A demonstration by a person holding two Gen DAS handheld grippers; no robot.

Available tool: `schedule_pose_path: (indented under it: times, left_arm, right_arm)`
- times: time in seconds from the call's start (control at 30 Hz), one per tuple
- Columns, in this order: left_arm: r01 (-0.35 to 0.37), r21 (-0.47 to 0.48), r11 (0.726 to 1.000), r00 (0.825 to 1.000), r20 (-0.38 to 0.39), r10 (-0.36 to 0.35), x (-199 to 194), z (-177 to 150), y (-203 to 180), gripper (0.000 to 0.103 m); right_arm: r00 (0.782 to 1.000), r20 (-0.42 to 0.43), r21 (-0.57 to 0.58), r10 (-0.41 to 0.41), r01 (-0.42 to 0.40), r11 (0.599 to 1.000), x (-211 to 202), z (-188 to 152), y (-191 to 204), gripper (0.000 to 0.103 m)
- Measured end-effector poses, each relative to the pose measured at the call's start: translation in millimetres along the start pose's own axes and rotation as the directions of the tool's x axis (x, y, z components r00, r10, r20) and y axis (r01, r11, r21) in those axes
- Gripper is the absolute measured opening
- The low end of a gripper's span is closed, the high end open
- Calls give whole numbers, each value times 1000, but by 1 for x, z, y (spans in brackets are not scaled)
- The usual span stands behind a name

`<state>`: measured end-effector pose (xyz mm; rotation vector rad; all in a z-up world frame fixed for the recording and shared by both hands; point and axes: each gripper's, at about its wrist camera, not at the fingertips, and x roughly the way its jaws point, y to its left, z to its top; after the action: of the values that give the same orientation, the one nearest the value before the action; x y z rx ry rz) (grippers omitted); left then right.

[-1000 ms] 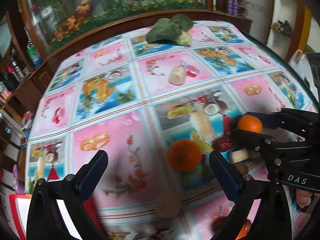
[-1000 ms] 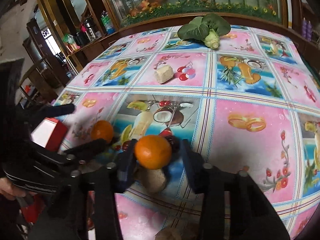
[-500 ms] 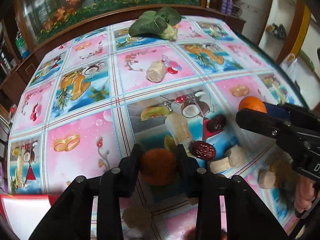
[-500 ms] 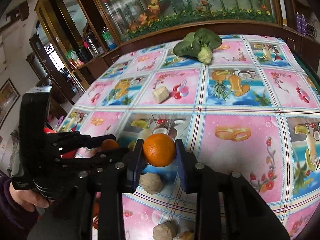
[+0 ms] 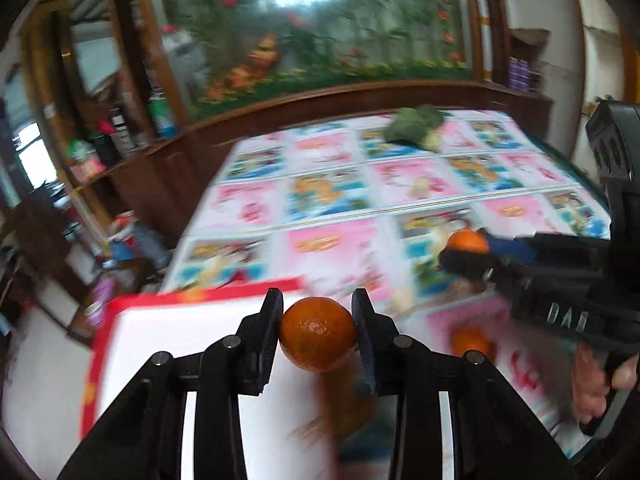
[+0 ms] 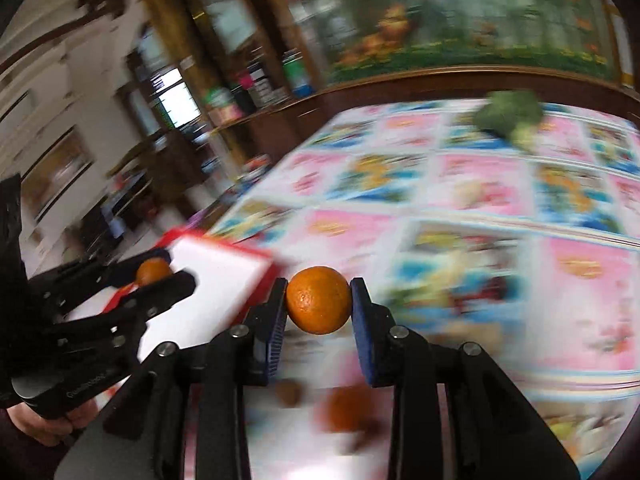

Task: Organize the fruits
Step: 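Carry both oranges over the red-rimmed tray and open both tools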

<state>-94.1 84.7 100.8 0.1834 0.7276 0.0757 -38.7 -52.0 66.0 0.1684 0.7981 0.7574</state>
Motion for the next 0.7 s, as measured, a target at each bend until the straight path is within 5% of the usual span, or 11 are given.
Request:
schedule_pose_path:
  times: [0.13, 0.37, 0.7]
  left_arm:
    - [-118, -39, 992, 993, -11, 118, -15, -28, 42, 35]
    - [-250, -92, 964, 968, -53, 246, -17, -65, 100, 35]
    - [-292, -123, 948, 952, -130, 276, -1, -98, 128, 35]
  right_arm:
    - [993, -64, -59, 94, -98, 993, 37, -8, 64, 33]
    - [981, -164, -128, 100, -121, 984, 86, -24, 121, 34]
    - [966, -258, -178, 28, -76, 981, 114, -42, 140, 34]
